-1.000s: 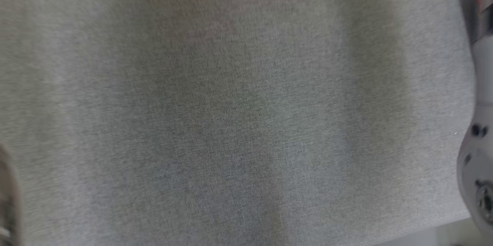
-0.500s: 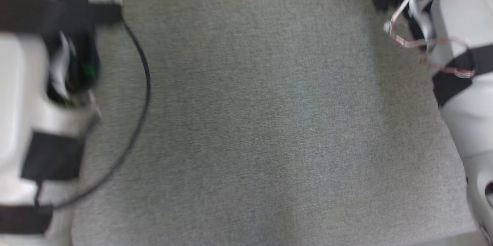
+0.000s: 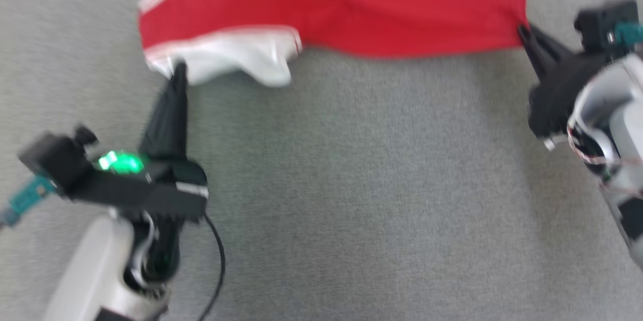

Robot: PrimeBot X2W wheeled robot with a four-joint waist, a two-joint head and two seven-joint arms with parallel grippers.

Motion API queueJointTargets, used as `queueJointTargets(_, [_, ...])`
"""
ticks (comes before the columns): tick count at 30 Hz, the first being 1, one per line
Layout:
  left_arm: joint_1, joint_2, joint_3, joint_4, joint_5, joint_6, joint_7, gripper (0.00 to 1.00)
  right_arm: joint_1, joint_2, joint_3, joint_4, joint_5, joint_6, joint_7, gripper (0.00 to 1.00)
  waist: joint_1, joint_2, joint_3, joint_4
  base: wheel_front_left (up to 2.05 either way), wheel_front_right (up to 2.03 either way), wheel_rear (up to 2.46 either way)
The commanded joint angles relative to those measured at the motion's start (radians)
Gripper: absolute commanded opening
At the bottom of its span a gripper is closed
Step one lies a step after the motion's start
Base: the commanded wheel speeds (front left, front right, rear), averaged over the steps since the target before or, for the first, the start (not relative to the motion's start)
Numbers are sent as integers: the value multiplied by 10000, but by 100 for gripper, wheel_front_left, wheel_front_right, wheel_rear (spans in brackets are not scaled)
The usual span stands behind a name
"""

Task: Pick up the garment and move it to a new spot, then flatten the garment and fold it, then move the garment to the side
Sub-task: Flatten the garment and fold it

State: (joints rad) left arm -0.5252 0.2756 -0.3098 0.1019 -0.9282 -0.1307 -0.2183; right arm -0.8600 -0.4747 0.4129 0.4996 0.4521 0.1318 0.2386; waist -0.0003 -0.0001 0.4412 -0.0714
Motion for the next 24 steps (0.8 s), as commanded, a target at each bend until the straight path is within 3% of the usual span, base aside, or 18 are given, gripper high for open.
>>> queueJointTargets(1, [361, 35, -89, 34, -150, 9, 56, 0, 438, -211, -174, -238, 84, -28, 132, 0, 3, 1, -1089, 690, 0, 0, 0])
queueJointTargets(8, [1607, 214, -464, 109, -914, 7, 618, 0, 2351, -366, -1053, -1238, 208, -28, 1239, 0, 3, 1, -2043, 1061, 0, 0, 0])
queueJointTargets(13, [2929, 481, -796, 47, -1806, 6, 1408, 0, 4330, -34, -2178, -2342, 69, -28, 2530, 0, 3, 1, -2734, 1305, 0, 0, 0])
queueJointTargets(24, [5243, 1217, -1116, -626, -3569, 6, 2832, 0, 7158, 832, -4186, -4171, -669, -28, 4259, 0, 3, 1, -3607, 1476, 0, 0, 0])
